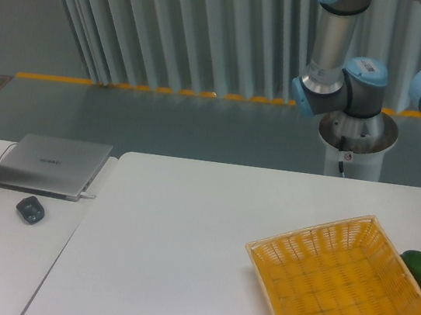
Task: Place the yellow pepper on the table
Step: 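Move the gripper over the yellow basket toward the yellow pepper, then lower the open gripper into the basket around the yellow pepper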
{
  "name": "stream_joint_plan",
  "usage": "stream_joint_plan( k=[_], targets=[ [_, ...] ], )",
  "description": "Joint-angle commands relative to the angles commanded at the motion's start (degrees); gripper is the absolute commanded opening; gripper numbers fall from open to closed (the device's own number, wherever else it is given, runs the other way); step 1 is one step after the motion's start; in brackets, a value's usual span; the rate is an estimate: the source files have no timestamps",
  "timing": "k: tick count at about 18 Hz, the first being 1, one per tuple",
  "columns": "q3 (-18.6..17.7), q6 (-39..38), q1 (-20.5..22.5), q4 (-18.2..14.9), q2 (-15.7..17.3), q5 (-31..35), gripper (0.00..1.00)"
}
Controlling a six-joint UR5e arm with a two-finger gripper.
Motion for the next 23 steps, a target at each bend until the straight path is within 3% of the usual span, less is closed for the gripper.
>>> stream_joint_plan(
  k=[5, 9, 17, 21, 23],
  targets=[
    [-0.53, -0.09, -1.05, 0.17, 0.44, 0.44, 1.00],
    [-1.66, -1.31, -2.55, 3.33, 0.53, 0.09, 1.00],
    [-2.81, -32.57, -7.29, 15.45, -0.88, 0.00, 1.00],
    [-2.64, -31.74, -8.35, 16.26, -1.76, 0.00, 1.00],
    [-1.33, -32.77, -9.66, 16.26, -4.03, -1.05, 1.00]
  ],
)
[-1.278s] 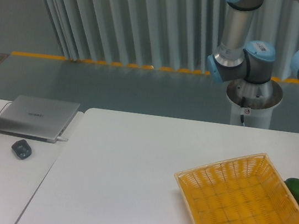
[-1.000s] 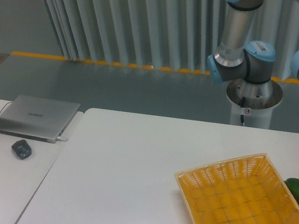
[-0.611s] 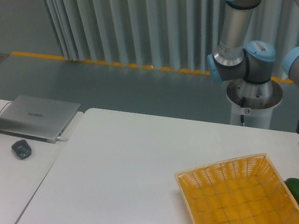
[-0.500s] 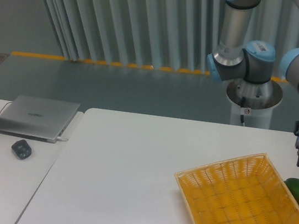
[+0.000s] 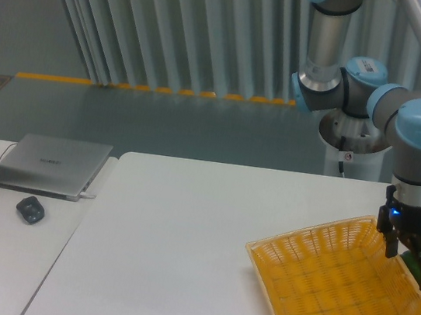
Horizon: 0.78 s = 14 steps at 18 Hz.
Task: Place the yellow pepper on the table
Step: 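Lower the open gripper into the basket around the yellow pepper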
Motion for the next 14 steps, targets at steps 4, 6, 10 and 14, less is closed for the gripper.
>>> stream_joint_plan(
  k=[4, 6, 10, 14],
  targets=[
    [3.52, -4.58, -3.17, 0.00, -4.93, -0.19, 1.00],
    [4.05, -4.58, -3.61, -0.09, -5.81, -0.27, 1.00],
    [5.46, -4.67, -4.22, -0.44, -7.92, -0.10, 1.00],
    [5.02, -7.12, -4.84, -0.53, -8.72, -0.10, 1.00]
  ],
)
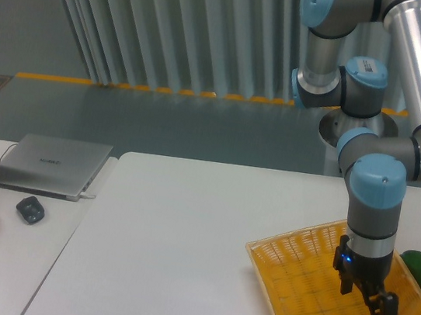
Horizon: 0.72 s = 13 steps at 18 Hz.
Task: Place the yellow pepper on the table
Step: 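Lower the open gripper into the basket around the yellow pepper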
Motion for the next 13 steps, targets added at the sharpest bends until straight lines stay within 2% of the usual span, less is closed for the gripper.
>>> stream_joint_plan(
  k=[7, 13],
  targets=[
    [0.70, -2.82, -0.36, 0.26, -1.58, -0.09, 1.00],
    [2.28, -3.00, -0.53, 0.53, -1.58, -0.18, 1.00]
  ],
)
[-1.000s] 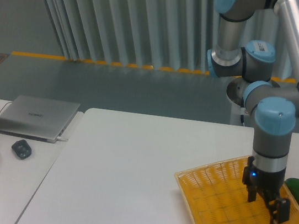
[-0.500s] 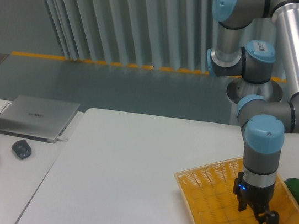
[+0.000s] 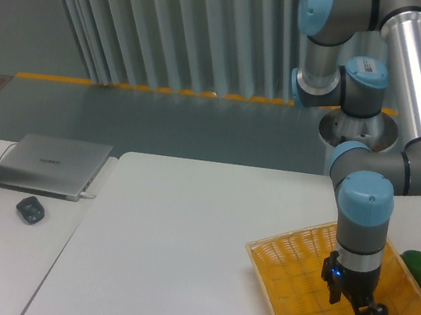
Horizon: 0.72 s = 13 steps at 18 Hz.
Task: Place the yellow pepper on the table
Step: 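Lower the open gripper into the basket around the yellow pepper, then close the gripper on the yellow pepper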
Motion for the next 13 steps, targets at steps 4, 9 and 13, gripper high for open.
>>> stream_joint_plan(
  k=[4, 9, 13],
  targets=[
    [0.35, -0.09, 0.00, 0.09, -0.53, 0.00, 1.00],
    [1.23, -1.14, -0.09, 0.17, -1.49, 0.00, 1.00],
    [1.85, -1.23, -0.09, 0.18, -1.76, 0.00, 1.00]
  ],
)
